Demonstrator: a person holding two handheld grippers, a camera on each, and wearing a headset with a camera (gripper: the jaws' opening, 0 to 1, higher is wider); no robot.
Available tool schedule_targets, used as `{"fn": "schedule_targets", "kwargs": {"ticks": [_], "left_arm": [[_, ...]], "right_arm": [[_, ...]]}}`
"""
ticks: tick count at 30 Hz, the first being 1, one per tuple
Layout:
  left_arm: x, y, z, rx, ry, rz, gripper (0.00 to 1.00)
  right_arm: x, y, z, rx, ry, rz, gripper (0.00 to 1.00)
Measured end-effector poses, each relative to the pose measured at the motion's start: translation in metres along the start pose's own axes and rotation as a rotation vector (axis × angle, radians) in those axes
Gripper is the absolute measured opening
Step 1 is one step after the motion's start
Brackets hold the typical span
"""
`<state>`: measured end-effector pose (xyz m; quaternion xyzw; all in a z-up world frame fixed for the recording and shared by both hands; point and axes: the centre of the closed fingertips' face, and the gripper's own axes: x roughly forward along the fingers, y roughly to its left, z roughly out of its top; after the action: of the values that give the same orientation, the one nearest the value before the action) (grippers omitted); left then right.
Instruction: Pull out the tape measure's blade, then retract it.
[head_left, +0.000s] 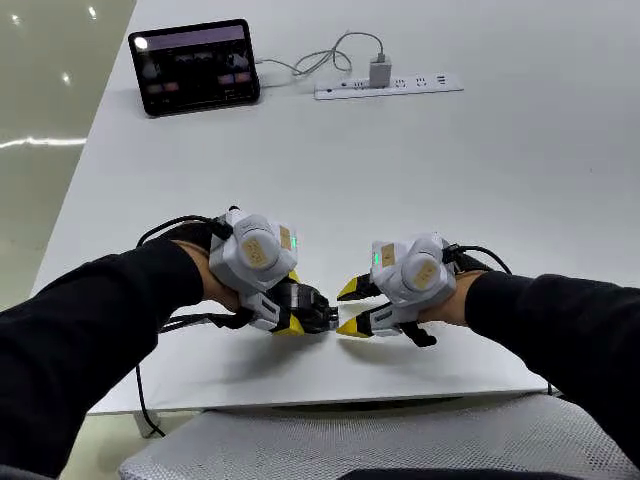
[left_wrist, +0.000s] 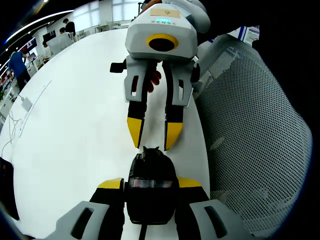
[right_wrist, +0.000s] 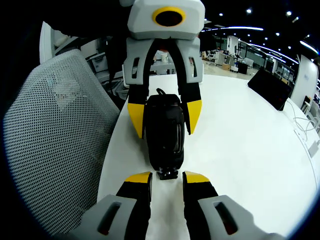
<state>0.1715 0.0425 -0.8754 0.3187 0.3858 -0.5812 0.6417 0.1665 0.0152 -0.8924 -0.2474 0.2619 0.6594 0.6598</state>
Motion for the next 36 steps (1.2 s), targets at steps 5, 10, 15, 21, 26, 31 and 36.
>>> {"fn": "schedule_targets", "kwargs": {"ticks": [5,10,15,21,26,31,36], "left_arm": [[0.000,0.000,0.000,-0.010,-0.002,0.007,0.35],[0.000,0.000,0.000,-0.012,0.003,0.006,0.35],[0.000,0.000,-0.001,-0.006,0.009,0.006,0.35],[0.000,0.001,-0.002,-0.010,0.029,-0.012,0.34],[0.000,0.001,-0.002,-0.015,0.024,-0.009,0.34],[0.000,0.000,-0.001,-0.011,0.019,-0.010,0.34],[0.000,0.000,-0.002,-0.008,0.020,-0.012,0.34]], "right_arm": [[0.003,0.000,0.001,-0.027,0.011,-0.004,0.13],[0.009,-0.001,-0.003,-0.066,0.040,-0.014,0.13],[0.013,-0.002,-0.004,-0.076,0.058,-0.002,0.11],[0.008,-0.003,-0.008,-0.070,0.059,0.013,0.09],[0.000,-0.005,-0.014,-0.045,0.066,0.021,0.08],[-0.002,-0.003,-0.016,-0.025,0.061,0.030,0.10],[-0.001,-0.002,-0.016,-0.016,0.079,0.033,0.12]]}}
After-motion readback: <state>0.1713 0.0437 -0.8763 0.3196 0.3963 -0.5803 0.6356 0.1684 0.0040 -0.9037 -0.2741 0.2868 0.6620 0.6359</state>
